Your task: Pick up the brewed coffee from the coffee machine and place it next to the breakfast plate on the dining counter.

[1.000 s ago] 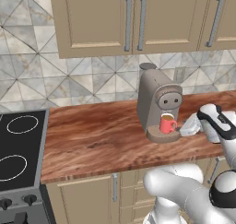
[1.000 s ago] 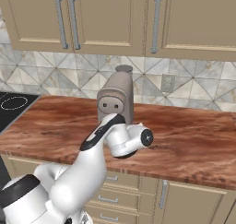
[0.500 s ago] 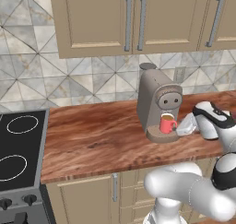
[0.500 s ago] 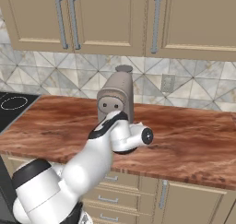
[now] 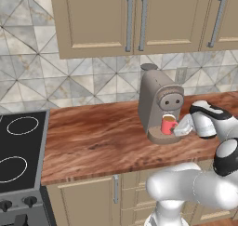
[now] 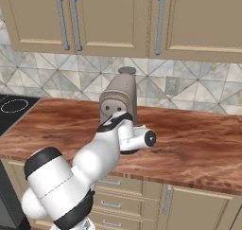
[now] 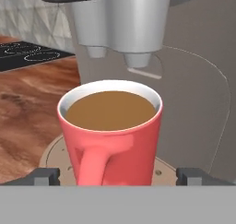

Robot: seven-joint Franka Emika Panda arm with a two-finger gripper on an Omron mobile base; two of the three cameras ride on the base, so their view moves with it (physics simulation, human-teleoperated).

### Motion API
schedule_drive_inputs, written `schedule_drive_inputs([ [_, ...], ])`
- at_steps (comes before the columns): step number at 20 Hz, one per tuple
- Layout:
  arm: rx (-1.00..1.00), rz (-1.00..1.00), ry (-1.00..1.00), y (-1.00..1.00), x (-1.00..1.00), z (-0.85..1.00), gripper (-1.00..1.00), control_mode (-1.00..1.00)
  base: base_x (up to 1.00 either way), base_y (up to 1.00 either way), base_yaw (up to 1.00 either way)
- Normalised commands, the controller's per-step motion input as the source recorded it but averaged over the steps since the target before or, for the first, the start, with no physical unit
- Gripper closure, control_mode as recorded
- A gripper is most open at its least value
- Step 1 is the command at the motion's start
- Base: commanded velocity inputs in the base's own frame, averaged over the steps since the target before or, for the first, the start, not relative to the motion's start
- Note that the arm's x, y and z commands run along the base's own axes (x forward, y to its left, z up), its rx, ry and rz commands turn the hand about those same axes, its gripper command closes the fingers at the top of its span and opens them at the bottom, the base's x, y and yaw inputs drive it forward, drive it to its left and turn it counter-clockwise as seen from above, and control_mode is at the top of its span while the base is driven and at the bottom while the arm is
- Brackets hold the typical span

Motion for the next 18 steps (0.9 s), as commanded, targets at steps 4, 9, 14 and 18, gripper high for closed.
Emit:
schedule_drive_inputs([
  [4, 0.0, 0.01, 0.0, 0.0, 0.16, -0.16, 1.0, -1.0, 0.0, 0.0, 0.0],
  [9, 0.0, 0.02, 0.0, 0.0, 0.05, -0.02, 1.0, -1.0, 0.0, 0.0, 0.0],
  [14, 0.0, 0.07, 0.0, 0.0, -0.33, 0.01, 1.0, -1.0, 0.0, 0.0, 0.0],
  [18, -0.04, 0.03, -0.01, 0.05, -0.52, 0.16, 1.0, -1.0, 0.0, 0.0, 0.0],
])
